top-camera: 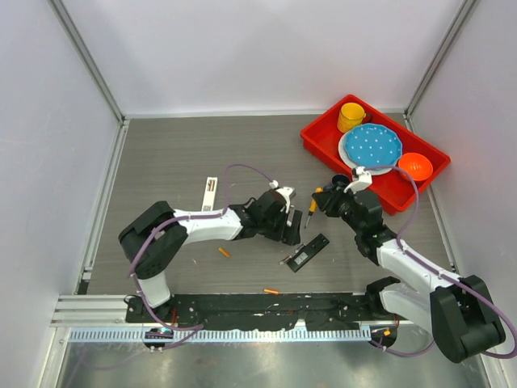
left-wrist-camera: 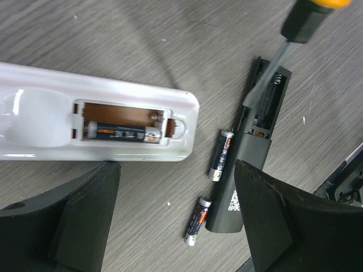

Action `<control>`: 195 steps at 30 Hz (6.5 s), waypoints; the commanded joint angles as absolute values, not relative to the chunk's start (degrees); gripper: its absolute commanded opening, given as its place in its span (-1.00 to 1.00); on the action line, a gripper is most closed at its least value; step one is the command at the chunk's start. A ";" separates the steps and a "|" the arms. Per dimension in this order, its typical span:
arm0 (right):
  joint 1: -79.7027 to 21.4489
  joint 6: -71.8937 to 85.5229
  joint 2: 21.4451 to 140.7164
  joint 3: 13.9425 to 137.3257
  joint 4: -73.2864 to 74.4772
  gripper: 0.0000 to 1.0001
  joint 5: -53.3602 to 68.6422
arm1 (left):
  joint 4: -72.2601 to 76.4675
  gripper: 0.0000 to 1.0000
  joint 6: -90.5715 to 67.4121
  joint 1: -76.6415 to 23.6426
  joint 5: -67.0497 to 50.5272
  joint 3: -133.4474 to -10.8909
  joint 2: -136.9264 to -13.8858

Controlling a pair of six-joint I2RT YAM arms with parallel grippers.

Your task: Unload the batteries from the remote control

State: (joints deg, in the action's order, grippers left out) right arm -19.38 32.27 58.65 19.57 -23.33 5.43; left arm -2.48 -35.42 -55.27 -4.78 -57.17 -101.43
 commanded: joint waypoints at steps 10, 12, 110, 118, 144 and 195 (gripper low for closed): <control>-21.44 33.31 71.53 29.26 -34.97 -0.97 12.74 | 5.18 -0.03 -39.11 -46.68 -12.30 -47.83 -92.99; -22.06 33.57 74.61 31.01 -35.51 -0.97 13.53 | 6.85 -0.30 -39.64 -45.97 -13.71 -46.76 -92.55; -29.36 36.30 83.41 33.31 -30.06 -0.97 11.16 | 1.14 -1.00 -41.04 -45.26 -9.67 -47.46 -106.52; -29.44 36.56 81.48 33.58 -28.22 -0.98 11.07 | 1.32 -1.00 -41.13 -45.00 -8.88 -45.88 -104.68; -30.32 34.98 77.44 34.10 -26.11 -0.97 9.05 | 4.21 -0.62 -38.85 -44.38 -9.84 -42.19 -94.22; -38.14 32.79 98.86 54.04 -19.43 -0.82 16.61 | 5.45 0.99 -40.25 -18.63 -16.96 -29.71 -55.28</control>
